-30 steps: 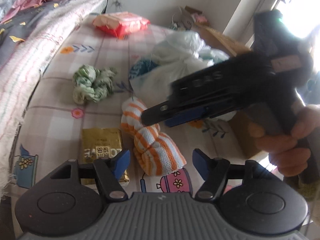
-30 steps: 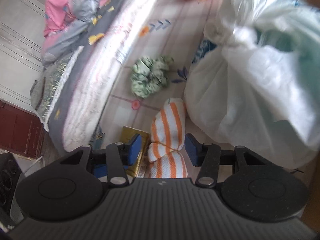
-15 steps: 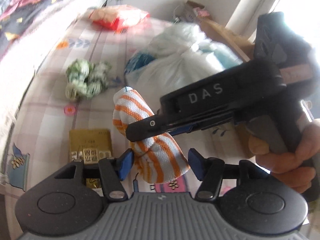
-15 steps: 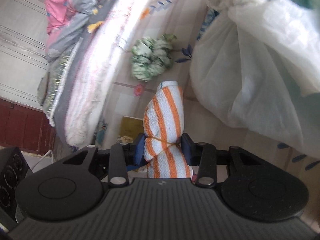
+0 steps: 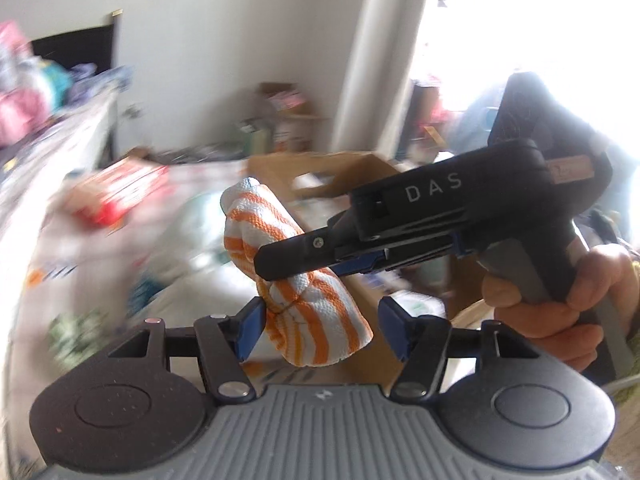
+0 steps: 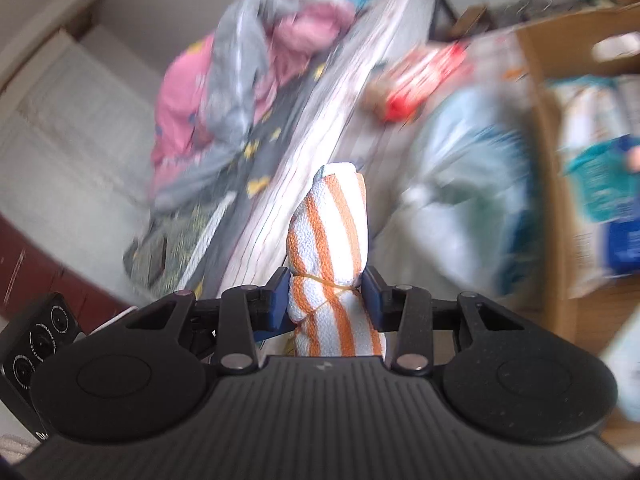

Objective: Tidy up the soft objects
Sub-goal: 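Carry the striped towel with the right tool and drop it into the box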

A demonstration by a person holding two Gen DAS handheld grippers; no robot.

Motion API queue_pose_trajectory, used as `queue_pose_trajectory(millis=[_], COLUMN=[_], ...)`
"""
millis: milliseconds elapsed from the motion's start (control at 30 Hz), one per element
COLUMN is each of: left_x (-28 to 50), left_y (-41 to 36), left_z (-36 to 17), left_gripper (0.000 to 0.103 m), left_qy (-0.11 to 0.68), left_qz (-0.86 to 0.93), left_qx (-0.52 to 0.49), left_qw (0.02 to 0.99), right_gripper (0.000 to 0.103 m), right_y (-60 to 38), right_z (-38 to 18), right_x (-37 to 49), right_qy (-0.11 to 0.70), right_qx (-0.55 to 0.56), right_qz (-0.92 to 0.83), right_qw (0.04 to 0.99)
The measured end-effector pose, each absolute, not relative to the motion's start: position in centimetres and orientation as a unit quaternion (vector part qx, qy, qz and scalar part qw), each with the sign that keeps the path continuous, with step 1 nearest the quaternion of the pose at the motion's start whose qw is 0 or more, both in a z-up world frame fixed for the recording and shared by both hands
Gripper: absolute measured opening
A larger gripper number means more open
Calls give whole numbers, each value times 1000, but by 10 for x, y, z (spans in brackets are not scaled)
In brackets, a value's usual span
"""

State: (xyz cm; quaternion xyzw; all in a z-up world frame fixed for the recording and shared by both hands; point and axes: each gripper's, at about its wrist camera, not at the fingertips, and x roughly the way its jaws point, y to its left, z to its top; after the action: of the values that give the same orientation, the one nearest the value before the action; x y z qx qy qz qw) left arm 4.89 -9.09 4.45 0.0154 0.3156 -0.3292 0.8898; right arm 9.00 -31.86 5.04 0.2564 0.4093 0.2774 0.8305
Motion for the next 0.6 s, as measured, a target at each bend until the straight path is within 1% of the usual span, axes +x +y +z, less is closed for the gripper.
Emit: queue_pose_trajectory(millis=[33,167,300,433,600], left_x=[49,48,49,58,68], left_y=[-101,-129,-145,-143,-127], left_z=[47,47,33,23,22], left_gripper=[64,66,66,66,66], left_qy=[311,306,327,349,363], left_qz=[-342,-371,-373,-362,-349], left_qx=[17,23,25,8,-9], left_qw=[887,876,868,864,864], right_gripper=[37,37,37,38,39], right_y=[-334,-400,-463,-503,-512], right_z=[55,72,77,62,20], right_x=[86,63,52,63,91], right_qy=[401,369,362,394,472], right_qx=[261,263,224,155,55], right_qz=[266,206,107,13,-57], right_qw=[837,867,898,906,878])
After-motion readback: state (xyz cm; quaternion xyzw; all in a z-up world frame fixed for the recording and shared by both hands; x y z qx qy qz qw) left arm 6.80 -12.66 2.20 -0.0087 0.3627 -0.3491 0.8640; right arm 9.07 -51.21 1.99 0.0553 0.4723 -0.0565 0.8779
